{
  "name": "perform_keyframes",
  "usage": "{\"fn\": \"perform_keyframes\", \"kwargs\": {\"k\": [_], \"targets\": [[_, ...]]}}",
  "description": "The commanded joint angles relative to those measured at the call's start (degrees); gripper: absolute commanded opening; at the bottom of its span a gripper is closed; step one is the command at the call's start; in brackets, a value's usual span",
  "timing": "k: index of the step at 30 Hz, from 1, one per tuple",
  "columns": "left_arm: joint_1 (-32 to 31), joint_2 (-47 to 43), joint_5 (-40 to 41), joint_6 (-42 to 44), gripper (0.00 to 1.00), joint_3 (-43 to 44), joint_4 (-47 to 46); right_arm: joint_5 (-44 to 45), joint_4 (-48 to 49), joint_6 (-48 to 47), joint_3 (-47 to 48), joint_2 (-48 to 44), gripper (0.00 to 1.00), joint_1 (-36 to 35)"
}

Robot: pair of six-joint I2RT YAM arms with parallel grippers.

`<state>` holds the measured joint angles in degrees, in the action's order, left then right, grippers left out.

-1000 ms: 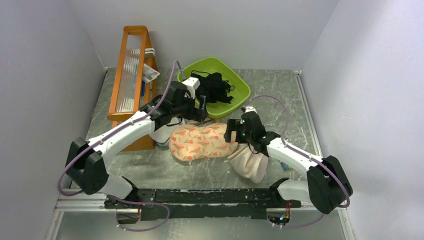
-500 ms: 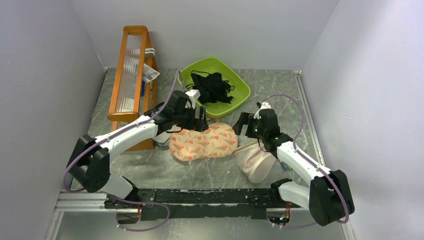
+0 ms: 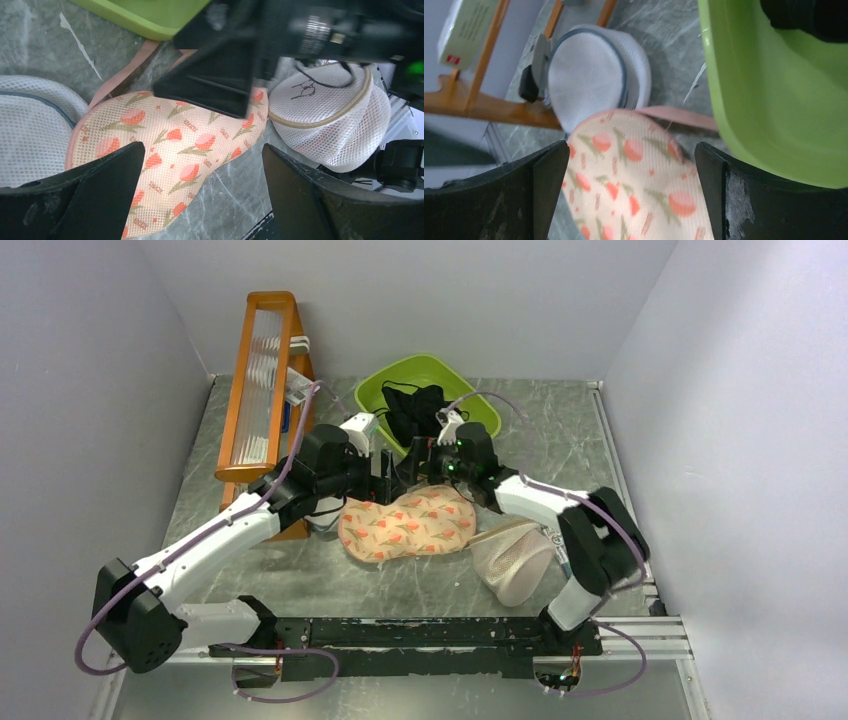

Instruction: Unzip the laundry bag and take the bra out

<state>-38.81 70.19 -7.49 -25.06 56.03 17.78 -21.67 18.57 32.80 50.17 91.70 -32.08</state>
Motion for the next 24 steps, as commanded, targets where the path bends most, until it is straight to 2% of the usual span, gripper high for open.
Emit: {"fn": "perform_keyframes", "kwargs": {"k": [1,4,7,12,14,17,24], "targets": [[-0.34,-3.07,1.35,1.82,0.99,0.29,0.73,0.34,2.41,2.04,5.63,8.71,0.98,-0.03],[-0.44,-2.42,-0.14,1.31,0.99,1.36,1.92,4.55,-1.30,0.68,8.50,11.80,0.99,1.13],[-0.48,-1.53,-2.81,0.54,0.99,0.19,-0.37,6.98,-0.60,0.19,7.56,11.61,0.99,4.96],[-0.72,2.71,-8.88,-0.96,1.00,0.81,-2.40,3.97,-0.55,0.42,5.29,11.29,0.99,12.74],[-1.11,4.66,-9.77,-1.44,1.00,1.57,-3.33,3.86,-2.85,-0.98,5.08,10.11,0.99,13.77],[-2.34,6.89,-8.94,-1.28,0.99,3.30,-2.30,6.98,-8.04,-4.72,3.88,4.85,0.99,13.03],[-3.91,9.61,-8.64,-1.67,0.99,3.16,-5.86,6.15,-20.45,-9.72,-2.82,-9.90,1.00,9.52]]}}
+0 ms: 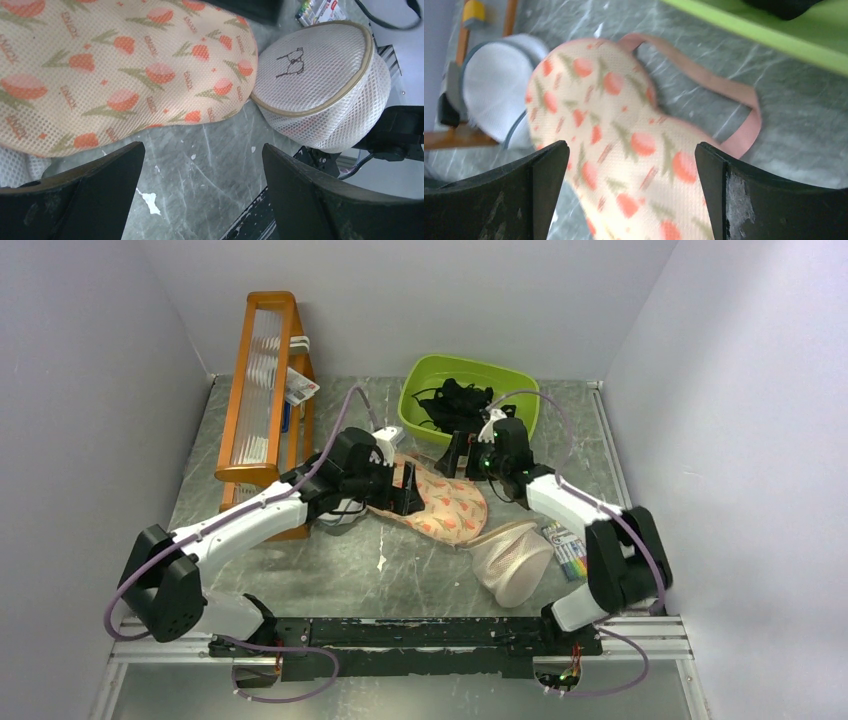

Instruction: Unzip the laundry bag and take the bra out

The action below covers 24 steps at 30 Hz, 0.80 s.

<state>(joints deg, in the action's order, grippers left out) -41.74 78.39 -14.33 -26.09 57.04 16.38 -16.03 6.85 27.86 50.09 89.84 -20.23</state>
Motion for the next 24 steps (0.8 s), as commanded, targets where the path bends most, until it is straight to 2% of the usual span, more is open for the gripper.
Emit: {"fn": "perform_keyframes", "kwargs": {"k": [1,5,8,11,13,17,21,24], "targets": [[-1.18,1.61,-1.32,-0.63,0.99,1.76,-5.52,0.51,-10.36,-5.24,-4.53,-10.23,1.00,-3.27],[-1.37,2.79,1.63,-0.79,0.99,2.82,-6.18,-4.40,-16.70,-4.22,-8.65,-18.25,1.00,-7.48],[-1.37,2.79,3.73,-0.51,0.99,2.22,-8.99,-9.10,-17.65,-0.38,-13.47,-22.99,0.98,-10.45],[-1.39,4.10,4.50,-0.43,1.00,3.31,-10.24,-9.39,-19.81,2.45,-17.47,-26.56,0.91,-10.71],[-1.40,5.44,3.22,-0.41,1.00,4.29,-10.85,-3.79,-23.83,3.05,-18.00,-28.97,0.88,-10.71],[-1.51,8.59,0.09,-1.07,1.00,5.43,-11.56,15.83,-30.59,8.36,-17.65,-30.64,0.87,-10.42],[-2.05,10.53,-2.61,-2.65,1.00,4.99,-12.08,29.15,-30.28,12.67,-18.12,-28.69,0.87,-9.26],[-3.26,11.25,-3.60,-3.33,0.99,4.28,-11.87,32.85,-27.33,13.69,-19.09,-26.89,0.87,-4.71]]}}
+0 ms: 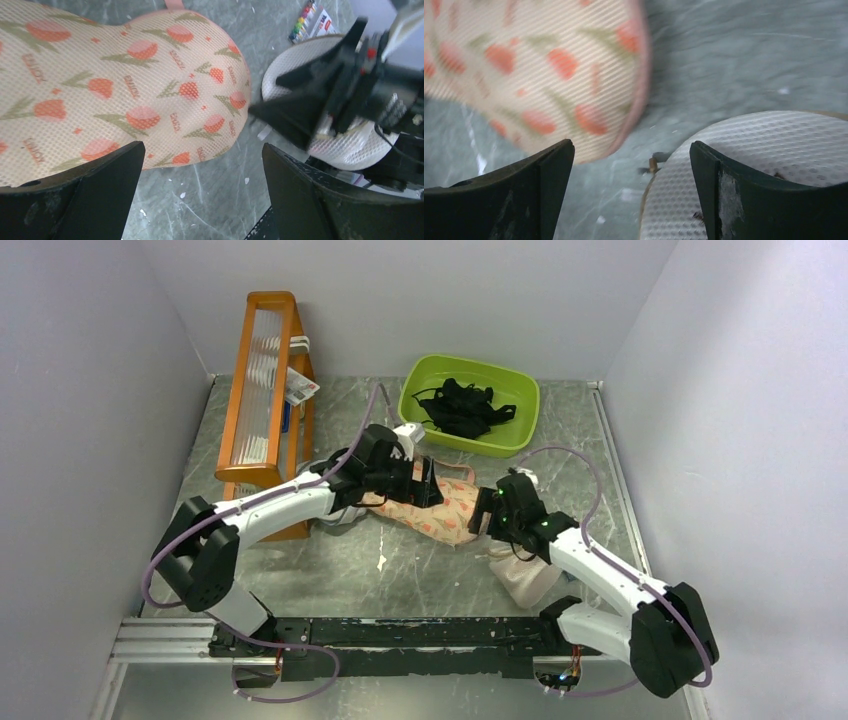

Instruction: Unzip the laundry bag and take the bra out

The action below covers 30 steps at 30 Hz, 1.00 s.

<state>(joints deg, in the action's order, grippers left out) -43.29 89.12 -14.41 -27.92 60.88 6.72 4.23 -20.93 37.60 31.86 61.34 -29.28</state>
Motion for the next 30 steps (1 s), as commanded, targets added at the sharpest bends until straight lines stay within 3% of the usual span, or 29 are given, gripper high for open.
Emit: {"fn": "perform_keyframes", "kwargs": {"k": [1,4,7,11,21,30], "targets": [[-2.21,0.69,-3.43,-1.60,0.99,0.03,-1.99,11.58,2.17,3.16,-1.34,1.98,0.87,6.55],[-3.89,1.44,-2.67,-1.33,0.98,-0.57,-1.48,6.98,6.98,0.38,-2.12,2.21,0.87,11.57],[-5.39,2.99,-0.54,-0.27,0.96,-0.06,0.05,3.50,10.38,-4.14,-1.09,1.81,0.88,12.08],[-6.15,4.19,1.89,-0.21,0.94,-0.33,0.68,-8.54,15.32,-8.85,-0.13,4.00,0.87,12.12],[-6.15,2.02,4.36,3.14,1.00,-1.54,1.47,-27.68,29.44,-5.82,-1.94,13.79,0.72,11.55],[-6.51,-2.02,6.25,6.80,1.00,-4.71,-0.28,-35.00,37.50,-2.41,3.27,22.89,0.68,9.36]]}}
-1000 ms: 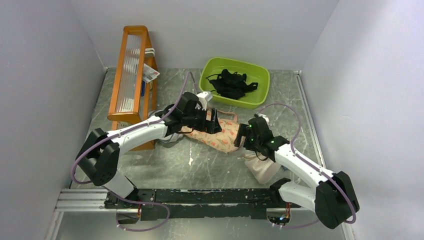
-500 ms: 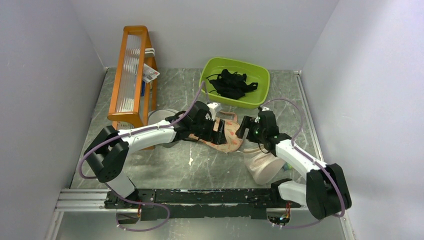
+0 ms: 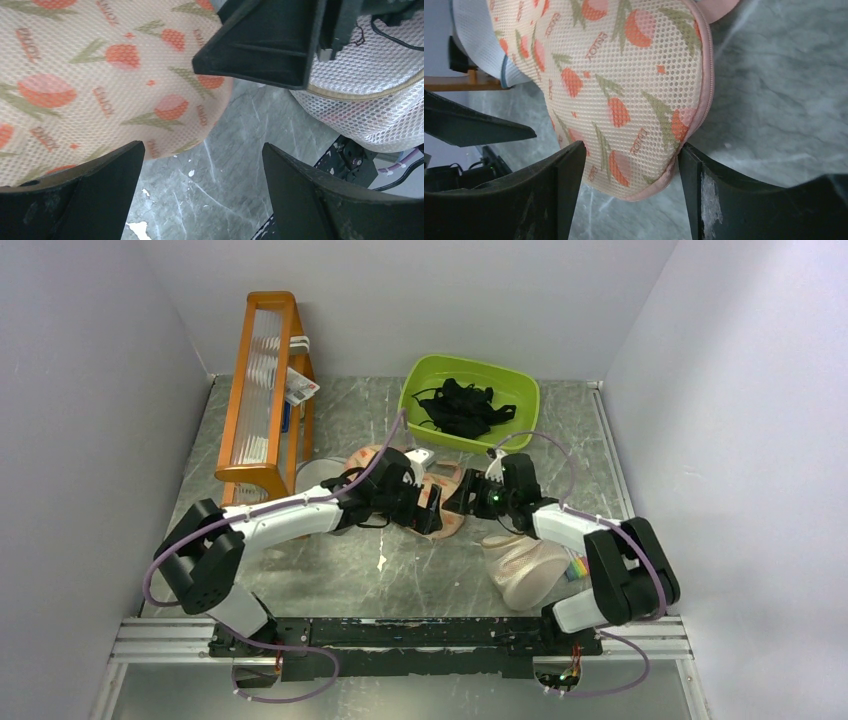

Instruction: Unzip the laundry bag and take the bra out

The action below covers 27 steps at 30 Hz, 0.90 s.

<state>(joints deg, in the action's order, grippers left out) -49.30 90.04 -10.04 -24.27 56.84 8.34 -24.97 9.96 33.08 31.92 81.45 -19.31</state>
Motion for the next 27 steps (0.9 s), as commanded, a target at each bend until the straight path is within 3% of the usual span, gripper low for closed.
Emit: {"fn": "perform_keyframes", "kwargs": {"k": [1,7,10,16,18,20,22,23,27], "targets": [[-0.89,-3.36,3.01,3.48,1.00,-0.75,-1.53,-5.67,6.35,1.97,3.90,3.33,0.68,-0.58],[-6.76,-4.77,19.52,13.93,0.99,1.06,3.34,2.26,0.58,-1.82,5.89,1.47,0.69,-0.57],[-11.29,-6.69,25.82,26.70,1.00,-0.92,2.16,5.13,-1.77,-3.93,5.50,-0.32,0.69,-0.56],[-17.59,-8.68,26.80,48.76,0.99,-3.34,6.94,8.33,-2.99,-5.98,4.08,-3.72,0.70,-0.46],[-17.67,-9.09,25.50,54.95,0.97,-5.55,4.43,8.57,-3.40,-6.75,4.23,-4.58,0.70,-0.46],[-17.44,-9.44,24.04,61.40,0.88,-9.37,-1.66,8.84,-3.98,-7.27,4.18,-5.57,0.70,-0.49],[-16.42,-9.42,24.37,63.85,0.63,-12.86,-11.46,9.36,-4.10,-7.44,3.36,-7.00,0.70,-0.39],[-15.06,-9.07,22.38,63.73,0.61,-13.42,-14.29,9.88,-4.03,-7.45,2.76,-7.95,0.70,-0.40],[-11.47,-4.54,16.39,64.37,0.70,-13.00,-20.76,12.61,-3.29,-7.99,-0.07,-11.82,0.70,-0.29]]}}
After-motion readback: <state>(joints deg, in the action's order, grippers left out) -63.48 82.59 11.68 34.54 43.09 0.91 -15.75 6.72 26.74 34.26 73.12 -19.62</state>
